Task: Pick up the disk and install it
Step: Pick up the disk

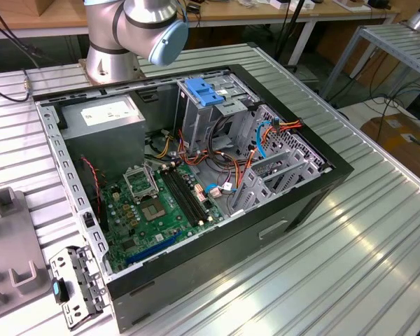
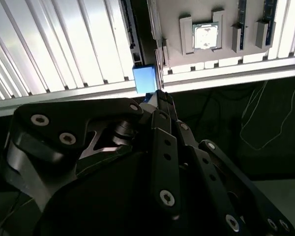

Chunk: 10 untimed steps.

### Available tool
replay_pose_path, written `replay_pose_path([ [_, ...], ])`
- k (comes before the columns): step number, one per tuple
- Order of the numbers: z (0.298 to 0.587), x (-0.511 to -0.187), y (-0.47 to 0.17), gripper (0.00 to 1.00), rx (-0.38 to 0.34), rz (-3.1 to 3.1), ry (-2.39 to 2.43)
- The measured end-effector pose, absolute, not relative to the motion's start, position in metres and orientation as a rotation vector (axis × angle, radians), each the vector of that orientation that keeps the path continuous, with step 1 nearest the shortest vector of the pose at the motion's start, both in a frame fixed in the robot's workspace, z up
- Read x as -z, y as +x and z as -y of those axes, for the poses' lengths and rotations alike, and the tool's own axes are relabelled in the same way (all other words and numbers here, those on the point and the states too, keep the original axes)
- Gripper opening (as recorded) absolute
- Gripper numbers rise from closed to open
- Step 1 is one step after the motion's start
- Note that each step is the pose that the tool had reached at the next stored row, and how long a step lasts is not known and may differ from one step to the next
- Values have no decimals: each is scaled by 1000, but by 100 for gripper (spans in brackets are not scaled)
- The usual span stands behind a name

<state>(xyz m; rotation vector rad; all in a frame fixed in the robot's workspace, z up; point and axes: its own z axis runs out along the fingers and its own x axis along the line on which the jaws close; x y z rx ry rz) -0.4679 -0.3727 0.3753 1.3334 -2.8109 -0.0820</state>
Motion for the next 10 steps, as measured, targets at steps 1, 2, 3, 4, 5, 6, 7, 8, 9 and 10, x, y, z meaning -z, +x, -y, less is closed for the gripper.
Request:
replay_pose_path([
  [1, 373, -375, -468, 11, 82, 2798, 1359],
  [2, 373, -375, -468, 11, 81, 2786, 1383],
  [3, 373, -375, -468, 11, 81, 2772, 1409],
  [4, 373, -374, -468, 11, 80, 2759, 1434],
  [5, 373, -374, -468, 11, 80, 2745, 1459],
  [6, 373, -374, -468, 11, 79, 2730, 1485],
  [7, 373, -373, -468, 11, 79, 2718, 1508],
  [8, 373, -372, -468, 11, 78, 2703, 1533],
  [9, 373, -372, -468, 11, 78, 2685, 1563],
  [10, 373, -372, -468, 11, 77, 2673, 1582],
])
